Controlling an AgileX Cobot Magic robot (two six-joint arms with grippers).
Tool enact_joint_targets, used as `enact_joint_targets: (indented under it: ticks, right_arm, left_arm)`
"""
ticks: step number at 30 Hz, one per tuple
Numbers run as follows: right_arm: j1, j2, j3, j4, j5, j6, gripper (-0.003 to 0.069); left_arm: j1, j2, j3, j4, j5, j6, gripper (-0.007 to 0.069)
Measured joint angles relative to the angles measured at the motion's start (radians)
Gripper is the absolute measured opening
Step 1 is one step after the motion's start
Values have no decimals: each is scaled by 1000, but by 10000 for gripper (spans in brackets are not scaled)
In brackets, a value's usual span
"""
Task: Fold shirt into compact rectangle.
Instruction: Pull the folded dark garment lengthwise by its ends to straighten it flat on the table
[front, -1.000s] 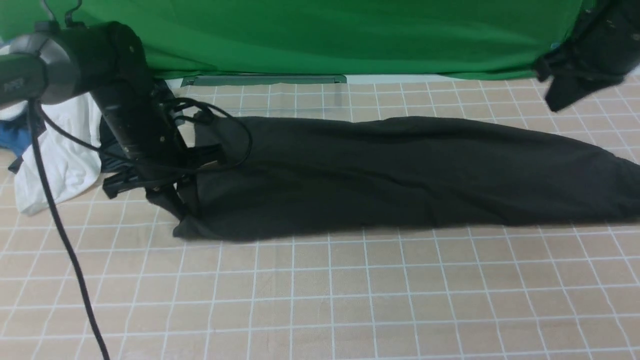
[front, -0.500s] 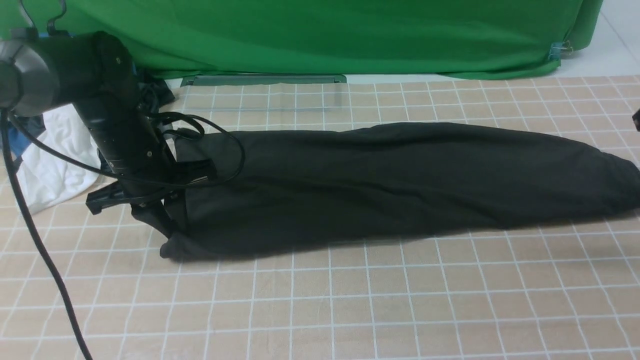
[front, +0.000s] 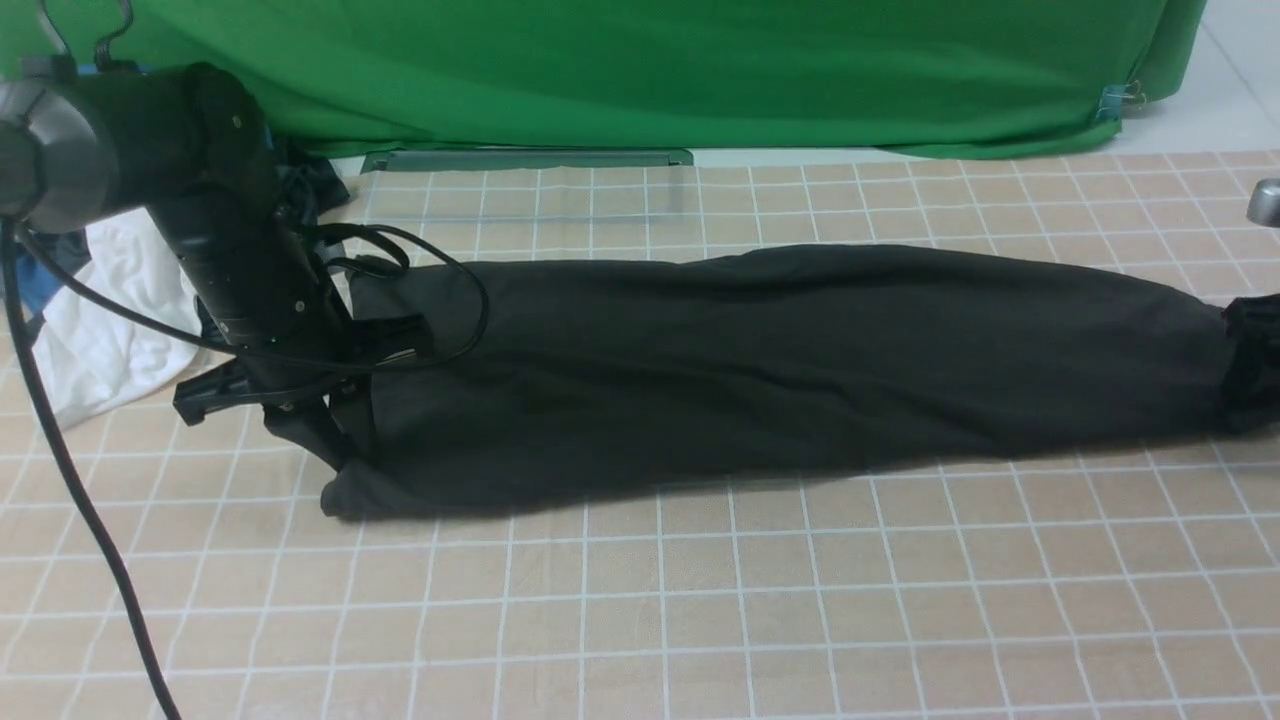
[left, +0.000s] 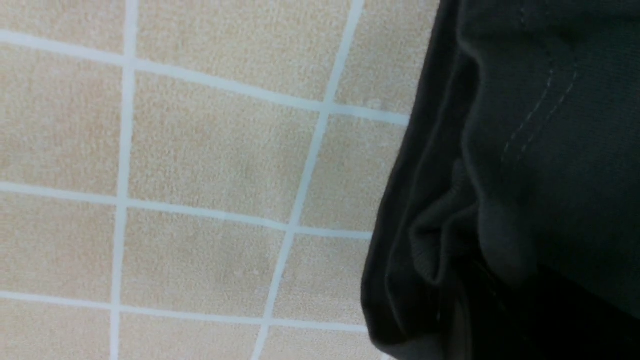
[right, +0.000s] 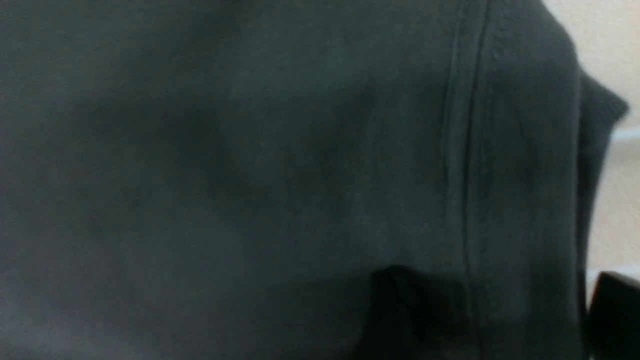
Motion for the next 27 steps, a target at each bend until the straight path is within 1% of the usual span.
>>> enact_joint_targets:
  ticks: [1, 2, 3, 4, 6, 8, 12, 14, 19, 22, 27]
  right_arm:
    - [0, 6, 0, 0, -5, 0, 383]
    - [0, 9, 0, 0, -7, 0, 351]
    - [0, 10, 0, 2, -9, 0, 296]
    - [0, 11, 0, 11, -12, 3, 153]
    - [0, 11, 0, 25, -1, 3, 79]
    - [0, 4, 0, 28, 32, 11, 67]
    - [0, -37, 22, 28, 116, 35, 67]
    - [3, -73, 62, 28, 121, 42, 67]
    - [21, -219, 260, 28, 89, 62, 67]
    - [29, -332, 418, 21, 55, 66, 67]
    - [29, -511, 632, -39, 17, 93, 66]
  left_arm:
    - [0, 0, 0, 2, 0, 0, 50]
    - [0, 0, 0, 3, 0, 0, 50]
    - [0, 0, 0, 3, 0, 0, 50]
    - [0, 0, 0, 4, 6, 0, 50]
    - [-1, -1, 0, 8, 24, -2, 50]
    - [-1, -2, 0, 20, 38, -4, 50]
    - [-1, -16, 21, 52, 42, -15, 50]
    - [-1, -34, 50, 63, 41, -15, 50]
    - [-1, -97, 180, 75, 42, -19, 50]
    - [-1, -147, 269, 102, 42, -50, 50]
    - [-1, -242, 382, 141, 44, -98, 50]
